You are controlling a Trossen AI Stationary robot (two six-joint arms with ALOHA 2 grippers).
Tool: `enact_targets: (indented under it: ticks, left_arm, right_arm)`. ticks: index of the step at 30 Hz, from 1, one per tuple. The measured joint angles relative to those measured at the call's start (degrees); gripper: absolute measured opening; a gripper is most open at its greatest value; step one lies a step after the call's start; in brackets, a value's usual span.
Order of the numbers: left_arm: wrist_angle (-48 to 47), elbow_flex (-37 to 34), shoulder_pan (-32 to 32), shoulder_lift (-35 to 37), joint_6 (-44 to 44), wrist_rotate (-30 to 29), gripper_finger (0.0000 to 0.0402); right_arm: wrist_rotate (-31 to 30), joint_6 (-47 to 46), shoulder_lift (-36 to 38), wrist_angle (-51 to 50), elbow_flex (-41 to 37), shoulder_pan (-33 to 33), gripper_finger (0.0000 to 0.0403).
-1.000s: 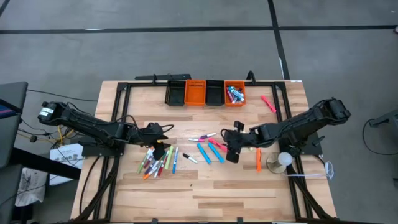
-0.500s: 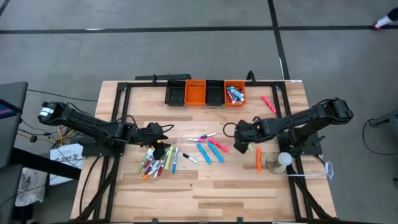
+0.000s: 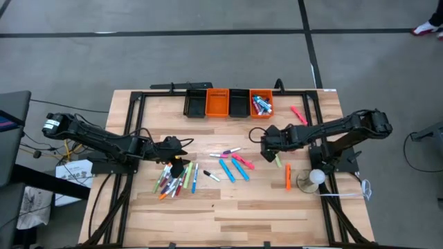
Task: Pick & Place Markers
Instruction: Put the light green highlighter pen into the right black bin
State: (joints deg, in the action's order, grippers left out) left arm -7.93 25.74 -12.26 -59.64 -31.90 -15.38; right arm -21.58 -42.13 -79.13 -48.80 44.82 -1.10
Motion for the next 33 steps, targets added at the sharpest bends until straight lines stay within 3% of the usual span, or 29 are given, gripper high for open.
enact_targets:
  ticks: [6,13,23,28,33]
  left_arm:
    - [0.0,0.0,0.0,0.0,0.0,0.0,0.0214]
    - [0.3,0.0,0.0,0.0,-0.1,0.0,0.0214]
    - [0.4,0.0,0.0,0.0,-0.1,0.0,0.0214]
    - [0.5,0.0,0.0,0.0,-0.1,0.0,0.0214]
    - [0.5,0.0,0.0,0.0,-0.1,0.0,0.0214]
  right_arm:
    - [-1.8,0.1,-0.8,2.0,-0.1,-1.5,0.0123]
    - [-0.8,0.1,-5.2,2.5,-0.1,-3.8,0.0163]
    - [5.3,-1.3,-13.4,2.8,0.1,-4.0,0.0210]
    - [6.6,-0.9,-15.9,2.6,0.4,-3.0,0.0201]
    - [9.8,2.4,-15.4,4.5,0.1,-2.1,0.0153]
